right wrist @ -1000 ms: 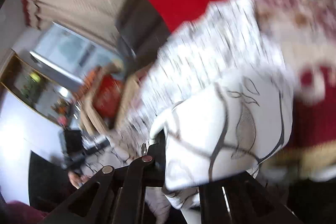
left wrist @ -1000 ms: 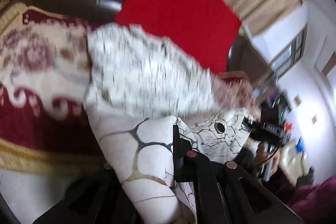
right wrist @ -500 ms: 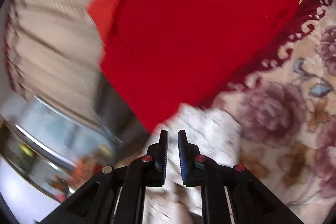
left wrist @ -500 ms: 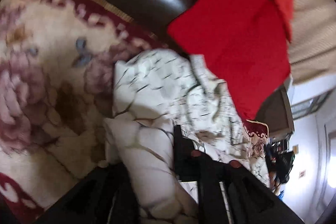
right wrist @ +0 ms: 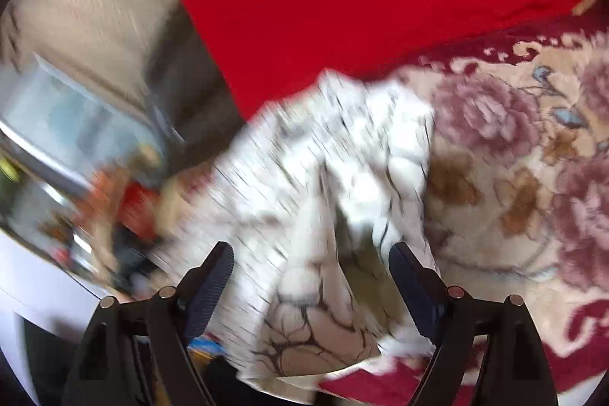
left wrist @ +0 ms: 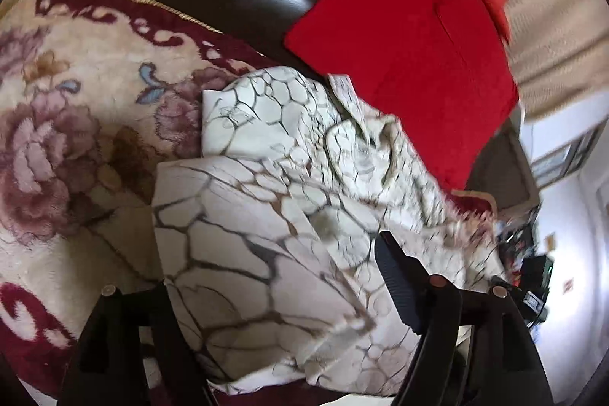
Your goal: Fold large clothes
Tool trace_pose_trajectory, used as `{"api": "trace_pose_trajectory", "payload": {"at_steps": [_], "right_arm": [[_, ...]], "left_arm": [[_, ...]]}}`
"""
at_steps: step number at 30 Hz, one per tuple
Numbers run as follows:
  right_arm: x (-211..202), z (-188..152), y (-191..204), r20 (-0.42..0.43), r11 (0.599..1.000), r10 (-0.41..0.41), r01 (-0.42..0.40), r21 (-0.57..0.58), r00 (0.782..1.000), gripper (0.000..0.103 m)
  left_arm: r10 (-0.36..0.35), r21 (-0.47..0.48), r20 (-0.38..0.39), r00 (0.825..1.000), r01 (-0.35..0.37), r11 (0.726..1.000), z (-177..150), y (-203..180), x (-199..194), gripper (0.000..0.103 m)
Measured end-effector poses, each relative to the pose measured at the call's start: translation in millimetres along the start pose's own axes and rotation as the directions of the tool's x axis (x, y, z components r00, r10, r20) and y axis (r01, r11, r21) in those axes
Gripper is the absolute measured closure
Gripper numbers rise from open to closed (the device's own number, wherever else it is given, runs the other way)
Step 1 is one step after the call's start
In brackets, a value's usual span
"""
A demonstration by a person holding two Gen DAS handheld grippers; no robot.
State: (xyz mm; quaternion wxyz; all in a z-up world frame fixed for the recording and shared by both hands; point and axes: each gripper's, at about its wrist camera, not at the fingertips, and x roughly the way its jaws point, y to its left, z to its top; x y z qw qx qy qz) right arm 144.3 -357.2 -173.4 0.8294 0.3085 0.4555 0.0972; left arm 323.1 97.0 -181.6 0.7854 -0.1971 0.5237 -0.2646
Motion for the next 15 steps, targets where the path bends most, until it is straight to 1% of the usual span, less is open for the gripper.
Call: {"api": "trace_pose_trajectory", "payload": {"at_steps": [1, 2, 3, 4, 5, 6, 7, 8, 9, 11, 13, 15], "right_arm": [[10, -5, 5, -0.053, 0.998, -0.059, 0.057, -0.033, 0.997, 0.036], [21, -12, 10, -0.105, 0.991, -0.119, 0.112, -0.071, 0.987, 0.079], [29, -21, 15, -0.146, 0.983, -0.162, 0.146, -0.11, 0.976, 0.09], [24, -27, 21, -0.151, 0.978, -0.181, 0.161, -0.135, 0.972, 0.092], [20, -31, 29, -0.134, 0.973, -0.184, 0.162, -0.164, 0.974, 0.094], [13, -30, 33, -0.113, 0.975, -0.165, 0.145, -0.167, 0.98, 0.095], [3, -27, 36, -0.083, 0.981, -0.13, 0.116, -0.154, 0.988, 0.095], [-9, -19, 38, -0.041, 0.988, -0.078, 0.071, -0.137, 0.996, 0.095], [-21, -11, 39, 0.008, 0.992, -0.025, 0.026, -0.126, 1.0, 0.095], [-42, 15, 38, 0.104, 0.995, 0.034, -0.025, -0.093, 0.994, 0.095], [-47, 43, 28, 0.17, 0.997, 0.07, -0.065, -0.033, 0.983, 0.095], [-44, 73, 14, 0.231, 0.997, 0.063, -0.07, 0.022, 0.971, 0.095]], "left_arm": [[0.029, 0.028, -0.003, 1.0, -0.029, 0.999, -4, -5, 1, 0.055], [0.066, 0.059, -0.012, 0.998, -0.065, 0.996, -7, -10, 2, 0.08], [0.086, 0.081, -0.012, 0.996, -0.085, 0.993, -11, -14, 1, 0.087], [0.087, 0.095, -0.006, 0.996, -0.086, 0.992, -13, -14, -3, 0.09], [0.062, 0.109, 0.003, 0.998, -0.062, 0.992, -15, -17, -10, 0.093], [0.035, 0.11, 0.012, 0.999, -0.036, 0.993, -14, -19, -18, 0.093], [0.0, 0.099, 0.031, 1.0, -0.003, 0.995, -11, -19, -26, 0.094], [-0.03, 0.086, 0.052, 0.998, 0.025, 0.996, -6, -19, -34, 0.095], [-0.059, 0.075, 0.083, 0.995, 0.053, 0.996, 2, -19, -44, 0.096], [-0.085, 0.061, 0.132, 0.988, 0.078, 0.995, 19, -18, -54, 0.096], [-0.096, 0.039, 0.174, 0.98, 0.09, 0.995, 40, -15, -59, 0.096], [-0.092, -0.007, 0.183, 0.979, 0.095, 0.995, 64, -8, -49, 0.096]]}}
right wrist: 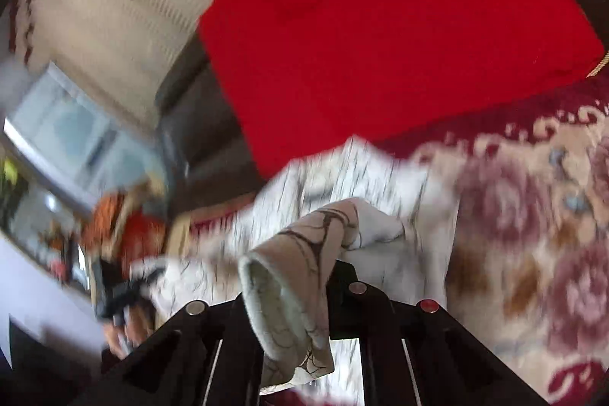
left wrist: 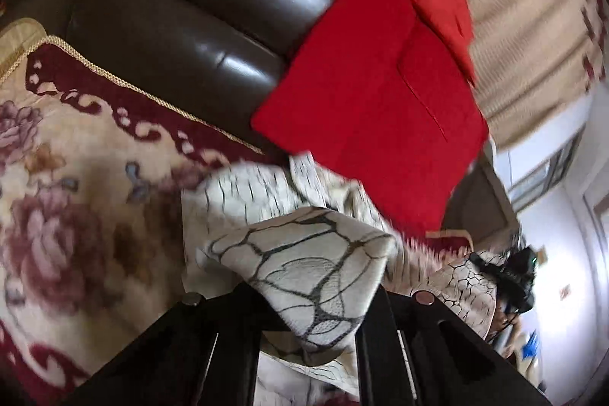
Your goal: Fold large clothes
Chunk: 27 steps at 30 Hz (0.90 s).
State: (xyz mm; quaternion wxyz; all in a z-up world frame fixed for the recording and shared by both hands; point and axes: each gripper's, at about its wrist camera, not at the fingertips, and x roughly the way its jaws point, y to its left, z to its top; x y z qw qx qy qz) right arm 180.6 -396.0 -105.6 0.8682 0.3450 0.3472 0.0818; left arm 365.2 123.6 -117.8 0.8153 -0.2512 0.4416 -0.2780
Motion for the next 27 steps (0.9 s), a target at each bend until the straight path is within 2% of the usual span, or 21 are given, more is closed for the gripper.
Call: {"api": "trace_pose_trajectory", "payload": {"at_steps": [2, 3, 5, 7, 8, 9, 10, 11, 12, 13, 14, 16, 17, 18, 21, 23, 25, 27], "right_arm": [[18, 26, -24, 0.059, 0.996, -0.02, 0.014, 0.087, 0.998, 0.095], [30, 36, -41, 0.071, 0.99, -0.028, 0.018, 0.142, 0.997, 0.095], [58, 52, -81, 0.081, 0.963, -0.062, 0.039, 0.268, 0.995, 0.095], [81, 53, -113, 0.068, 0.939, -0.074, 0.047, 0.342, 0.995, 0.094], [90, 49, -130, 0.057, 0.915, -0.056, 0.028, 0.404, 0.997, 0.093], [98, 42, -148, 0.038, 0.881, -0.039, 0.017, 0.473, 0.998, 0.089], [101, 36, -159, 0.029, 0.858, -0.024, 0.006, 0.514, 0.999, 0.079], [102, 28, -168, 0.037, 0.839, 0.003, -0.023, 0.544, 0.999, 0.064], [100, 22, -172, 0.053, 0.832, 0.031, -0.056, 0.552, 0.998, 0.054], [96, 19, -173, 0.071, 0.831, 0.039, -0.072, 0.551, 0.997, 0.032], [81, 14, -171, 0.12, 0.837, 0.0, -0.065, 0.543, 0.993, 0.022], [55, 9, -166, 0.216, 0.855, -0.05, -0.07, 0.513, 0.975, 0.02], [39, 5, -158, 0.265, 0.871, -0.056, -0.082, 0.484, 0.963, 0.02], [30, 3, -153, 0.28, 0.884, -0.054, -0.085, 0.46, 0.959, 0.02], [13, -9, -117, 0.293, 0.94, -0.024, -0.078, 0.332, 0.956, 0.02], [11, -23, -86, 0.284, 0.973, -0.004, -0.062, 0.222, 0.959, 0.022], [15, -38, -65, 0.264, 0.989, 0.003, -0.041, 0.142, 0.965, 0.024], [23, -56, -32, 0.235, 0.999, -0.029, 0.019, 0.045, 0.972, 0.029]], "left_arm": [[0.044, -0.045, -0.008, 0.999, -0.045, 0.998, 16, 14, 22, 0.096], [0.077, -0.074, -0.015, 0.997, -0.078, 0.994, 23, 24, 36, 0.096], [0.094, -0.133, -0.046, 0.994, -0.1, 0.986, 30, 48, 62, 0.092], [0.108, -0.212, -0.069, 0.992, -0.12, 0.97, 28, 70, 79, 0.092], [0.103, -0.25, -0.075, 0.992, -0.118, 0.961, 22, 81, 85, 0.092], [0.102, -0.268, -0.07, 0.992, -0.117, 0.956, 18, 87, 88, 0.091], [0.112, -0.272, -0.056, 0.992, -0.123, 0.954, 13, 87, 88, 0.085], [0.122, -0.268, -0.03, 0.992, -0.125, 0.955, 9, 87, 83, 0.073], [0.134, -0.261, -0.001, 0.991, -0.129, 0.957, 7, 86, 76, 0.065], [0.148, -0.26, 0.047, 0.988, -0.131, 0.957, 6, 85, 65, 0.05], [0.158, -0.268, 0.122, 0.98, -0.121, 0.956, 4, 85, 49, 0.04], [0.17, -0.291, 0.259, 0.951, -0.091, 0.952, -2, 80, 18, 0.03], [0.179, -0.291, 0.297, 0.938, -0.09, 0.953, -6, 73, 5, 0.028], [0.205, -0.27, 0.292, 0.934, -0.125, 0.955, -11, 62, -4, 0.028], [0.229, -0.17, 0.24, 0.943, -0.192, 0.967, -29, 26, -8, 0.028], [0.211, -0.088, 0.222, 0.952, -0.196, 0.977, -54, -5, -6, 0.027], [0.187, -0.014, 0.207, 0.96, -0.189, 0.982, -81, -30, 1, 0.025], [0.208, 0.033, 0.189, 0.96, -0.218, 0.975, -107, -47, 14, 0.025]]}}
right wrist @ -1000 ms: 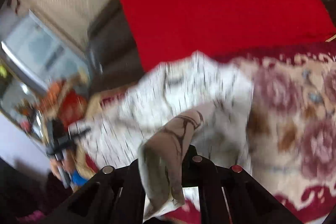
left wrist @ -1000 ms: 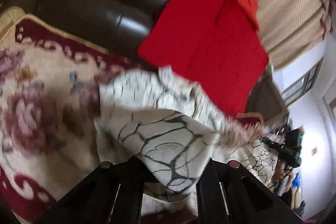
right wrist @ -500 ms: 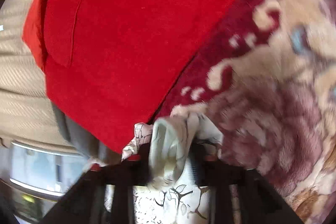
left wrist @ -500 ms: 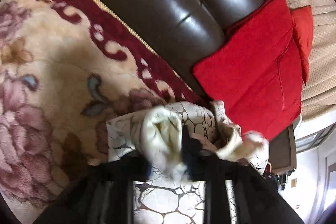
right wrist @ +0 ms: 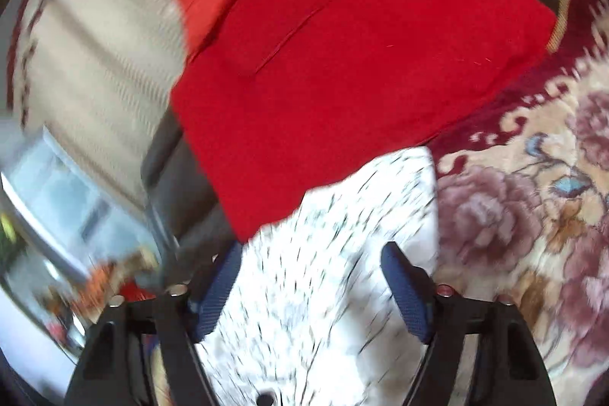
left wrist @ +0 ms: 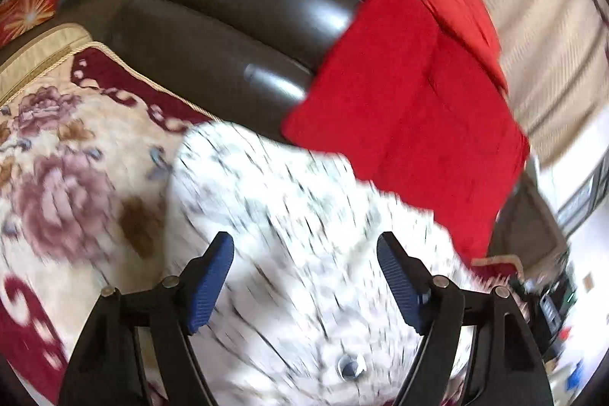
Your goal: Fold large clothes
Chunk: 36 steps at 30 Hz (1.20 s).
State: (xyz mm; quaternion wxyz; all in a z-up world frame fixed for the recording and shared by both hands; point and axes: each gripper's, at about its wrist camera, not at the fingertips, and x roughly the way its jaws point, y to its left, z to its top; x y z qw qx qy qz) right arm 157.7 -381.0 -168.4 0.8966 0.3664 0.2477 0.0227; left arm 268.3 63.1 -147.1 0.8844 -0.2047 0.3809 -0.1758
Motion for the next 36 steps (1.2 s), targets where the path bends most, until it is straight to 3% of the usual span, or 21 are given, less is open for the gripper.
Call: {"api": "trace_pose_trajectory", "payload": {"at_steps": [2, 4, 6, 7, 8, 10, 12, 15, 19, 22, 24, 26, 30, 33, 36], "right_arm": [[4, -20, 17, -0.043, 0.996, -0.042, 0.038, -0.078, 0.998, 0.036], [22, -34, 10, -0.101, 0.993, -0.1, 0.093, -0.076, 0.99, 0.038], [40, -50, -6, -0.177, 0.975, -0.22, 0.209, -0.078, 0.959, 0.052], [49, -56, -13, -0.206, 0.96, -0.277, 0.261, -0.103, 0.938, 0.068], [58, -60, -18, -0.236, 0.946, -0.318, 0.29, -0.147, 0.918, 0.071], [55, -61, -10, -0.212, 0.936, -0.333, 0.294, -0.196, 0.919, 0.071], [51, -61, -5, -0.2, 0.933, -0.337, 0.297, -0.204, 0.92, 0.07], [45, -54, -3, -0.152, 0.95, -0.297, 0.275, -0.149, 0.943, 0.069], [41, -44, 14, -0.058, 0.95, -0.274, 0.26, -0.173, 0.96, 0.069], [51, -37, 6, -0.065, 0.947, -0.303, 0.292, -0.135, 0.951, 0.069], [71, -34, -14, -0.148, 0.94, -0.34, 0.332, -0.082, 0.928, 0.069], [84, -34, -30, -0.213, 0.948, -0.31, 0.317, 0.001, 0.927, 0.069], [74, -28, -19, -0.155, 0.95, -0.307, 0.313, 0.01, 0.939, 0.068], [66, -26, -6, -0.096, 0.959, -0.283, 0.283, -0.006, 0.954, 0.068], [65, -29, 3, -0.076, 0.957, -0.288, 0.286, -0.044, 0.955, 0.068]], "left_arm": [[0.025, 0.021, -0.038, 0.999, -0.024, 0.999, -16, -6, 13, 0.024], [0.139, 0.049, -0.082, 0.987, -0.136, 0.99, -30, -2, 29, 0.024], [0.228, 0.084, -0.091, 0.969, -0.221, 0.972, -42, 5, 39, 0.024], [0.249, 0.108, -0.09, 0.964, -0.239, 0.965, -45, 5, 41, 0.024], [0.292, 0.151, -0.093, 0.952, -0.277, 0.949, -47, 1, 44, 0.024], [0.357, 0.213, -0.082, 0.931, -0.333, 0.919, -51, -12, 46, 0.024], [0.38, 0.235, -0.061, 0.923, -0.356, 0.904, -52, -18, 44, 0.024], [0.361, 0.169, -0.03, 0.932, -0.351, 0.921, -47, -14, 39, 0.024], [0.418, 0.107, 0.045, 0.907, -0.42, 0.901, -35, -6, 36, 0.024], [0.467, 0.137, 0.009, 0.884, -0.463, 0.875, -36, 0, 58, 0.023], [0.49, 0.173, -0.052, 0.87, -0.476, 0.862, -40, 7, 75, 0.023], [0.488, 0.171, -0.04, 0.872, -0.475, 0.863, -38, 7, 75, 0.022], [0.481, 0.174, -0.012, 0.877, -0.471, 0.865, -39, 1, 67, 0.022], [0.473, 0.198, 0.051, 0.88, -0.473, 0.858, -40, -9, 55, 0.022], [0.497, 0.231, 0.046, 0.866, -0.493, 0.839, -44, -14, 59, 0.022]]}}
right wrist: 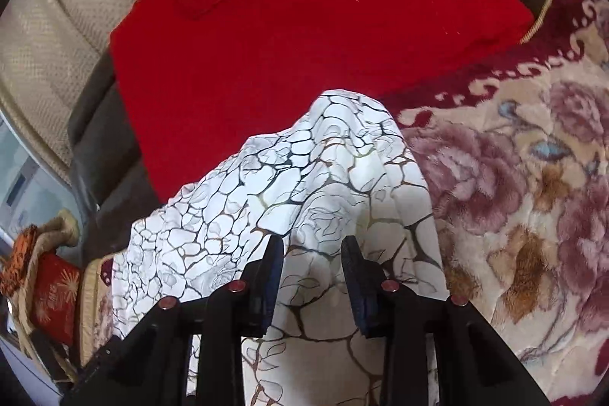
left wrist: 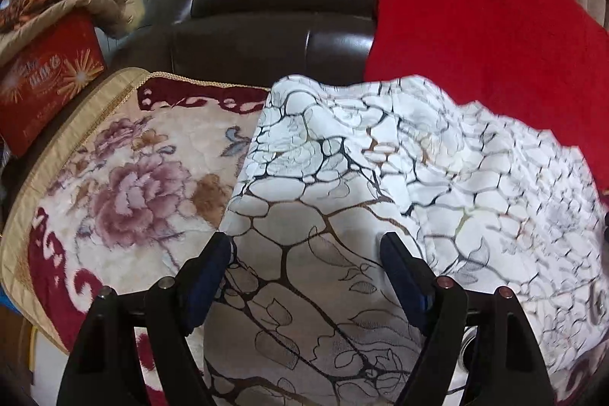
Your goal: Fold large clothes
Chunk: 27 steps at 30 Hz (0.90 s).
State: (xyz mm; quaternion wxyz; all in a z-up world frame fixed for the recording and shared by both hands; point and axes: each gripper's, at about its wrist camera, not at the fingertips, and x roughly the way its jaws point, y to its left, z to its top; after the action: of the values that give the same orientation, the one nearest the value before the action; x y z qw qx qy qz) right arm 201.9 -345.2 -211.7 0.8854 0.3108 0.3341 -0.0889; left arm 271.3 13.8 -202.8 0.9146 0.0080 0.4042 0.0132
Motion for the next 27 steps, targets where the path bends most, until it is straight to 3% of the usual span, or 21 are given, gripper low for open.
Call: {"api": "trace_pose_trajectory", "payload": {"at_steps": [4, 6, 21, 27], "right_arm": [[28, -8, -9, -0.12, 0.998, -0.056, 0.056, 0.004, 0.991, 0.068], [25, -9, -10, -0.131, 0.999, -0.044, 0.045, 0.002, 0.99, 0.068], [20, -12, -2, -0.106, 0.995, -0.094, 0.09, -0.048, 0.99, 0.067], [18, -1, 48, -0.061, 0.988, 0.055, -0.063, -0.138, 0.997, 0.066]], "left_arm": [[0.041, 0.052, 0.003, 0.999, -0.041, 0.998, -4, -10, 2, 0.019], [0.053, 0.071, 0.005, 0.999, -0.054, 0.996, -6, -13, 5, 0.018], [0.028, 0.025, 0.017, 0.999, -0.029, 0.999, -9, -3, 19, 0.003], [0.027, 0.043, 0.029, 0.999, -0.028, 0.999, -11, -4, 20, 0.003]]}}
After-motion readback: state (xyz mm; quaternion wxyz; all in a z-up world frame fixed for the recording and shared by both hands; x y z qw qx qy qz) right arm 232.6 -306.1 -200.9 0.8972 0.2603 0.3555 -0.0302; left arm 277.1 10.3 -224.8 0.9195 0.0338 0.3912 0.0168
